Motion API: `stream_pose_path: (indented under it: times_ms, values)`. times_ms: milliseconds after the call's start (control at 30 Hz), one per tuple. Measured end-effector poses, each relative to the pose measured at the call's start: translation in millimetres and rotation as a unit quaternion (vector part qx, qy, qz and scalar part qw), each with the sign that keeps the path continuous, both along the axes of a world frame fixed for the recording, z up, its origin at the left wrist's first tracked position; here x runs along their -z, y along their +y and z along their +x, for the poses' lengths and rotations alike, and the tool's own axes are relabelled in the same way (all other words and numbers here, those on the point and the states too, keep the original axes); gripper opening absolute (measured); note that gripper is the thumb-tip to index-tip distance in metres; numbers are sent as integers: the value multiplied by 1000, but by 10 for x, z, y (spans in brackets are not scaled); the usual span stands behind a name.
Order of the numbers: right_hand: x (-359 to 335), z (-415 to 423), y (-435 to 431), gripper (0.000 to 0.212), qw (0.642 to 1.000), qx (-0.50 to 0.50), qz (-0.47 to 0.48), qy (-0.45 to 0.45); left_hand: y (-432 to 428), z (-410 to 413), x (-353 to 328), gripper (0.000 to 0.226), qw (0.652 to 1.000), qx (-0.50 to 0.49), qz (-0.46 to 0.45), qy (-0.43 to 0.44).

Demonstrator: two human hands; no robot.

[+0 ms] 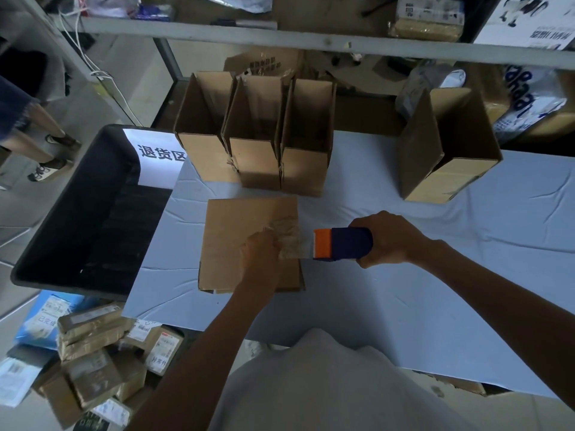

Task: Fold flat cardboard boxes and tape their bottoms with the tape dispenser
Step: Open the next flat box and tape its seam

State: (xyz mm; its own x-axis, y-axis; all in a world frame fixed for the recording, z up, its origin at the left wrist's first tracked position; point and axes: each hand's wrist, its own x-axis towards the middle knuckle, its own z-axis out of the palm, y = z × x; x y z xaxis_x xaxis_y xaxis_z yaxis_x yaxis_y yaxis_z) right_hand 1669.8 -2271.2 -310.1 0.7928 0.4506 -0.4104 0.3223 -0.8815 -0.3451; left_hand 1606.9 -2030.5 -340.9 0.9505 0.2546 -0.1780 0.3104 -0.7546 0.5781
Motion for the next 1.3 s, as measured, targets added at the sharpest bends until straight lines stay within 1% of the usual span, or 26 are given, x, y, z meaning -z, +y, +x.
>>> stream_pose_path:
  times_ms: [133,200,300,433,500,533,600,633,667,733,833,1000,1167,1233,1300]
  values:
    - [5,5,18,52,1000,-2,-9,2,-36,33,19,13,999,19,36,32]
    - [-7,14,24,52,1000,-4,-12,1,-47,54,17,23,995,47,68,58]
    - [-9,27,37,53,1000,-13,-21,-3,48,100,41,46,995,47,61,59]
    - [0,40,59,50,1000,-7,-19,0,179,90,18,59,990,43,125,49]
    - [0,40,69,50,1000,-8,-19,2,215,69,3,53,995,30,97,7]
    - [-4,35,75,50,1000,-9,-18,4,235,50,23,43,996,42,76,-33]
    - [-8,26,83,50,1000,-7,-15,10,271,4,101,20,988,92,62,-104]
    - [-10,21,82,50,1000,-4,-13,13,267,-20,115,12,986,108,41,-122]
    - [-9,17,79,51,1000,0,-11,17,240,-39,120,8,986,115,13,-123]
    - [-7,16,71,51,1000,4,-6,24,138,-41,113,13,986,128,-36,-103]
    - [-11,24,54,51,1000,4,-2,26,18,0,196,17,982,149,-83,-84]
    - [-38,62,69,53,999,-24,-24,22,24,27,290,16,981,129,-122,-82]
    - [-70,93,124,51,996,-56,-70,5,29,40,305,17,979,139,-126,-77]
    - [-84,96,232,51,991,-71,-111,-10,9,48,282,22,980,153,-115,-61]
    - [-97,116,398,53,982,-97,-158,-26,-7,48,247,23,981,157,-104,-50]
